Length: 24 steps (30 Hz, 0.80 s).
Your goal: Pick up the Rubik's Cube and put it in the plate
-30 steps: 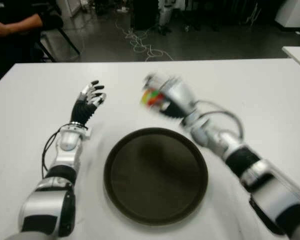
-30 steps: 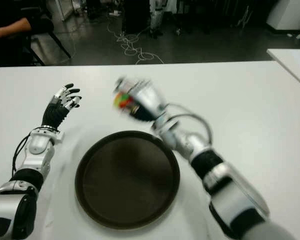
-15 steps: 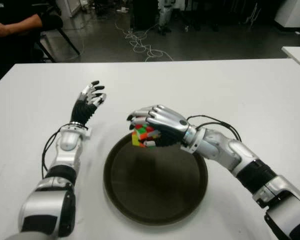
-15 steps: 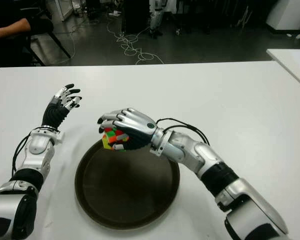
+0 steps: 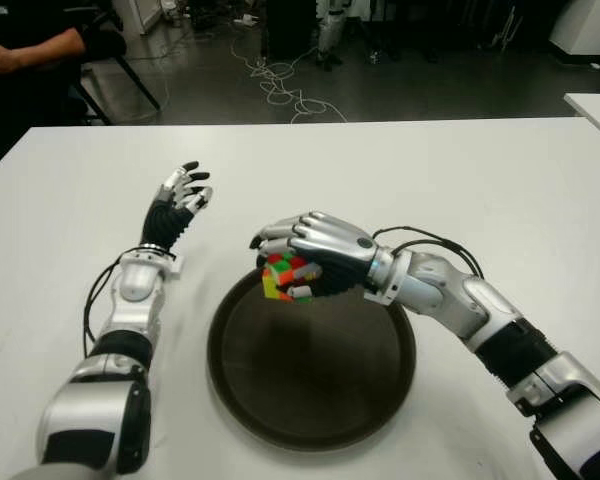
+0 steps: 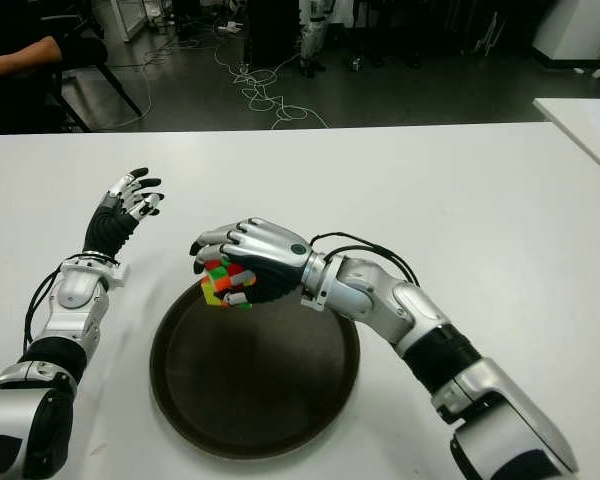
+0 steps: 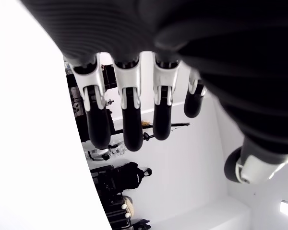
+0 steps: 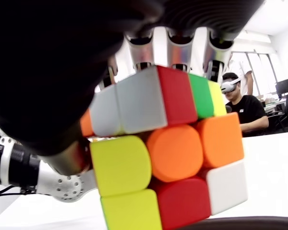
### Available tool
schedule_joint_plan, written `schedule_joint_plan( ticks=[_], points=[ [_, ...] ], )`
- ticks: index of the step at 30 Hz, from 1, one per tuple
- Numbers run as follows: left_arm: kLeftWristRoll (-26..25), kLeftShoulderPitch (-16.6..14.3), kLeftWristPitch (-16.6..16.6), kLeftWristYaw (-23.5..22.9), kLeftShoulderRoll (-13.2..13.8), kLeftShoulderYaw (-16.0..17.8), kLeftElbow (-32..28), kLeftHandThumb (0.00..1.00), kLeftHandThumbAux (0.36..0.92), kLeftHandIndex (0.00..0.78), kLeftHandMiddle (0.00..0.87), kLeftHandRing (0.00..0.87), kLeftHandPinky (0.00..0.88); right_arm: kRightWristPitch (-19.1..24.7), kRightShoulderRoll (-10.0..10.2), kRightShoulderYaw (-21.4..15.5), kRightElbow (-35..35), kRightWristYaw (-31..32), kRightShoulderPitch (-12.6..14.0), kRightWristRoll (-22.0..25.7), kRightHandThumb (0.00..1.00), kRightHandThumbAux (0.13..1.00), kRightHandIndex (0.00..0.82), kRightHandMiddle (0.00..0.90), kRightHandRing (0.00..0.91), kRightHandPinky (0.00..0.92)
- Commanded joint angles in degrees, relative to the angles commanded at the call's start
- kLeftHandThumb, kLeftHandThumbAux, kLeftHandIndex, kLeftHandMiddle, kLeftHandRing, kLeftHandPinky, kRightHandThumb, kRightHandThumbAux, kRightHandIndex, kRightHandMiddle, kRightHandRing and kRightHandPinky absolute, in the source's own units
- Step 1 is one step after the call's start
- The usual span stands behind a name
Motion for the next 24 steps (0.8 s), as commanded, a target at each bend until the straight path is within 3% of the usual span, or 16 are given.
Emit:
schedule_joint_plan(
  ticks=[10, 16, 21, 24],
  points=[
    [0.04, 0.09, -0.06, -0.2, -0.12, -0.15, -0.43, 0.021, 0.535, 0.118, 0.205, 0.239, 0.308, 2.33, -1.77, -0.29, -2.92, 9.07, -0.23, 1.01, 0.839, 0.682, 0.43, 0.485, 0.694, 0.704],
    [-0.16, 0.03, -0.1, -0.29, -0.3, -0.04, -0.54, 0.014, 0.531, 0.132, 0.215, 0.242, 0.305, 3.84, -1.97, -0.67, -3.87, 12.33, -0.29, 1.25, 0.832, 0.69, 0.386, 0.545, 0.637, 0.619],
    [-0.3, 0.15, -0.06, 0.15, -0.52, 0.13, -0.79, 0.02, 0.55, 0.153, 0.233, 0.254, 0.298, 3.45, -1.84, -1.12, -3.43, 11.64, -0.24, 0.26, 0.827, 0.693, 0.394, 0.481, 0.469, 0.459],
    [-0.14, 0.2, 0.0, 0.47, -0.51, 0.07, -0.83, 0.029, 0.557, 0.149, 0.232, 0.253, 0.293, 2.96, -1.72, -1.29, -3.01, 10.74, -0.21, -0.28, 0.731, 0.721, 0.396, 0.276, 0.288, 0.29]
  ],
)
